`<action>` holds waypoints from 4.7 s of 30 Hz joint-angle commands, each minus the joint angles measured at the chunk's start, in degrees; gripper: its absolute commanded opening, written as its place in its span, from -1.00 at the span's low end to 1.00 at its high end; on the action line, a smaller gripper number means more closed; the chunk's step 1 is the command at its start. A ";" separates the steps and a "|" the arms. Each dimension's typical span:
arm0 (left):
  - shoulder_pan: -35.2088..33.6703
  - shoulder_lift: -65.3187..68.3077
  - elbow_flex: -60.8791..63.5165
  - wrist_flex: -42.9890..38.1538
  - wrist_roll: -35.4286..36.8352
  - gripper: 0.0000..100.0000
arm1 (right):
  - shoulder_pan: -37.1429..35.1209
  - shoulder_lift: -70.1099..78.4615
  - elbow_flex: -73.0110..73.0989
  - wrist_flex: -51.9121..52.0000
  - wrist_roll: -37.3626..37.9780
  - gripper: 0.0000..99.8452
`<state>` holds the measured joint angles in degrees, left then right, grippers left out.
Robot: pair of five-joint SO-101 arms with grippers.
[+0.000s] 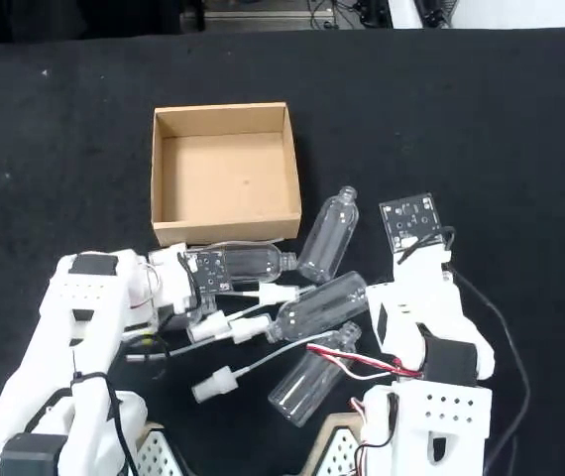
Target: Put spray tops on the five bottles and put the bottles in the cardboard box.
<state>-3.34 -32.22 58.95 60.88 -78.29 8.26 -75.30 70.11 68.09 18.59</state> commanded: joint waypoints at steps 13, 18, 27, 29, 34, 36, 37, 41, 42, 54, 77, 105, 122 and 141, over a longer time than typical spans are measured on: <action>-19.65 0.00 -38.90 35.60 -2.37 -0.75 | -1.85 1.36 -1.19 -6.15 -0.62 -0.58; -35.74 2.64 -35.82 24.18 10.11 -0.75 | -11.25 2.68 -4.62 -6.51 -0.88 -0.58; -55.60 22.15 -26.24 -2.73 28.92 -0.75 | -28.75 22.11 -16.92 -6.33 -4.13 -0.58; -57.01 25.14 -26.15 -4.57 29.36 -0.74 | -33.23 25.45 -18.86 -6.42 -4.31 -0.58; -57.98 30.68 -27.30 -4.40 25.76 -0.53 | -43.87 30.11 -17.89 -6.68 -4.57 -0.58; -58.07 32.09 -28.35 -4.40 23.30 -0.41 | -46.15 30.20 -16.40 -6.77 -4.57 -0.58; -58.15 32.26 -28.79 -4.40 22.77 -0.39 | -46.68 30.20 -15.69 -6.77 -4.57 -0.58; -57.54 31.91 -32.92 -1.76 21.98 -0.44 | -47.21 30.20 -14.46 -6.95 -4.57 -0.58; -57.27 32.09 -34.95 -0.18 21.98 -0.44 | -47.21 30.20 -14.29 -7.21 -4.57 -0.58; -49.10 42.64 -56.48 12.22 22.24 -0.44 | -47.21 30.20 -10.51 -10.81 -4.57 -0.58; -50.51 47.82 -57.45 15.91 19.87 -0.44 | -47.21 30.20 -10.68 -10.46 -4.31 -0.58; -58.15 24.97 -46.37 12.31 37.01 -0.94 | -57.32 46.29 -28.70 -9.85 -4.40 -0.58; -72.13 43.16 -61.14 9.32 32.53 -0.93 | -62.24 65.27 -38.55 -6.68 13.36 -0.58; -71.43 45.01 -61.76 8.79 32.26 -0.93 | -61.36 74.07 -49.36 1.67 30.42 -0.58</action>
<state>-74.99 13.41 0.48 70.55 -45.49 -53.98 -0.57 27.74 65.80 48.13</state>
